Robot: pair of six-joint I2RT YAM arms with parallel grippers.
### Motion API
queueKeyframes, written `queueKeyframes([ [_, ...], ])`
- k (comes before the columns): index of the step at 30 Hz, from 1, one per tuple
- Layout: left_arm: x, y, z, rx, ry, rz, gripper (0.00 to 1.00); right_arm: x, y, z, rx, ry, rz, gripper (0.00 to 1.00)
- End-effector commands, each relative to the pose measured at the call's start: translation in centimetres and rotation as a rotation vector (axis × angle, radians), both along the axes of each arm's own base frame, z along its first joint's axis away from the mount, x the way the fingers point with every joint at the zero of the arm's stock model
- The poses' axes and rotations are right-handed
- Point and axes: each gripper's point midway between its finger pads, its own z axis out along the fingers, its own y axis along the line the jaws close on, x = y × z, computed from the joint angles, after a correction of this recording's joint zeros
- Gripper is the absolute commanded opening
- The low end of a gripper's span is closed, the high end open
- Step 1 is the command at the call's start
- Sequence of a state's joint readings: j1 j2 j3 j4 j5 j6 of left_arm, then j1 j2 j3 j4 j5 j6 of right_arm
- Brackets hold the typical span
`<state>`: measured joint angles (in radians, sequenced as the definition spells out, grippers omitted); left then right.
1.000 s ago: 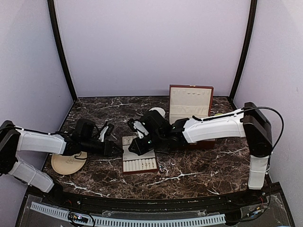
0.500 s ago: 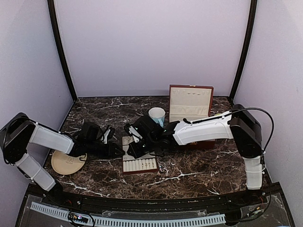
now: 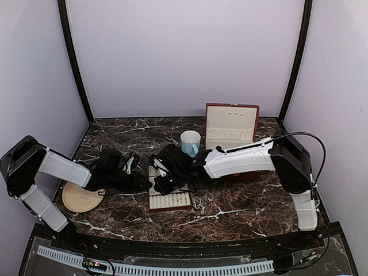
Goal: Organize the mixed jewelry
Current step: Hold the earring holder at the center of the board, then place the earring in the earring holder.
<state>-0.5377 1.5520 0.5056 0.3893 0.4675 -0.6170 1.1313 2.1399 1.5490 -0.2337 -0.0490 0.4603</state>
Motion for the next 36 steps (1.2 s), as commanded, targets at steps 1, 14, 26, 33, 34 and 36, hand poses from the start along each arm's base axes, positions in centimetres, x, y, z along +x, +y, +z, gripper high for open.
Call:
queueKeyframes([
  [1, 0.1, 0.1, -0.1, -0.01, -0.009, 0.006, 0.25, 0.4, 1.0, 0.4, 0.005, -0.037, -0.001, 0.11],
  [14, -0.1, 0.1, -0.2, -0.014, -0.002, 0.007, 0.2, 0.4, 0.6, -0.9, -0.036, -0.038, -0.001, 0.11],
  [26, -0.1, 0.1, -0.2, -0.017, -0.003, 0.006, 0.19, 0.2, -0.1, -1.8, -0.072, -0.045, -0.008, 0.11],
  [33, -0.1, 0.0, -0.2, -0.022, -0.004, 0.003, 0.18, 0.1, 0.0, -2.4, -0.083, -0.044, -0.006, 0.11],
  [34, -0.1, 0.0, -0.2, -0.023, -0.004, 0.003, 0.18, 0.2, 0.0, -2.4, -0.082, -0.047, -0.006, 0.11],
  [36, -0.1, -0.1, -0.2, -0.023, -0.003, 0.001, 0.18, 0.2, 0.0, -2.5, -0.082, -0.048, -0.005, 0.11],
])
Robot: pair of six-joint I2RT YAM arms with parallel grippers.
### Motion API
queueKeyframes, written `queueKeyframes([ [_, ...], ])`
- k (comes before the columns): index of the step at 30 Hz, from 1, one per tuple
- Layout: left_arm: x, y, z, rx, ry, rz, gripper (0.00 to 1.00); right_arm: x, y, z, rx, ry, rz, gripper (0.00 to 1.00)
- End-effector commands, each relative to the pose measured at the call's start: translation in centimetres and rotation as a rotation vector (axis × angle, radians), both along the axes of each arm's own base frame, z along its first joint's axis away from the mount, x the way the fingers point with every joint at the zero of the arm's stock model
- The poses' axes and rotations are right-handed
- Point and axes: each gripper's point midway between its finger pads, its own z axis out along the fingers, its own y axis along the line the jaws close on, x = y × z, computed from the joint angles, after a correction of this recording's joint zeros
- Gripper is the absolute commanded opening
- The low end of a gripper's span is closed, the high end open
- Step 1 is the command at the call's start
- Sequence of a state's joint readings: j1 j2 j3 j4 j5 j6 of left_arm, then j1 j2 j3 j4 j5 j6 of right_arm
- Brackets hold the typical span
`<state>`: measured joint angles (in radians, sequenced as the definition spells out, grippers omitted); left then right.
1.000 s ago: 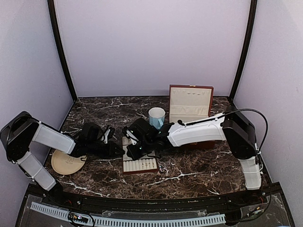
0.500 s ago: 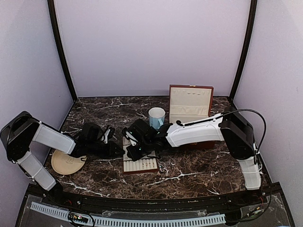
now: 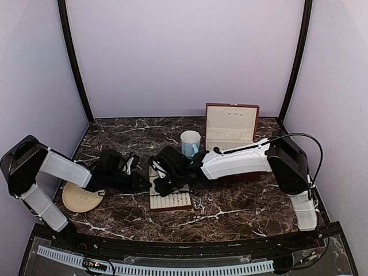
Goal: Organize the mixed jewelry
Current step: Place the earring in the earring holder.
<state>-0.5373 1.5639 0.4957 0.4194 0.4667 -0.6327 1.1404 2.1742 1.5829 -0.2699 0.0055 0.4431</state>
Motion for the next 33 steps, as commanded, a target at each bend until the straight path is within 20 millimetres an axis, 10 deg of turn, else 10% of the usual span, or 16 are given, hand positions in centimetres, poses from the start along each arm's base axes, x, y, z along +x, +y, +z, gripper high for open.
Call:
queueKeyframes([
  [1, -0.2, -0.1, 0.0, -0.014, -0.006, -0.009, 0.18, -0.2, 0.2, -1.4, -0.028, -0.014, 0.007, 0.11],
  [33, -0.4, -0.1, -0.2, -0.022, 0.001, -0.008, 0.16, 0.5, 0.8, -0.8, -0.026, -0.06, 0.004, 0.11],
])
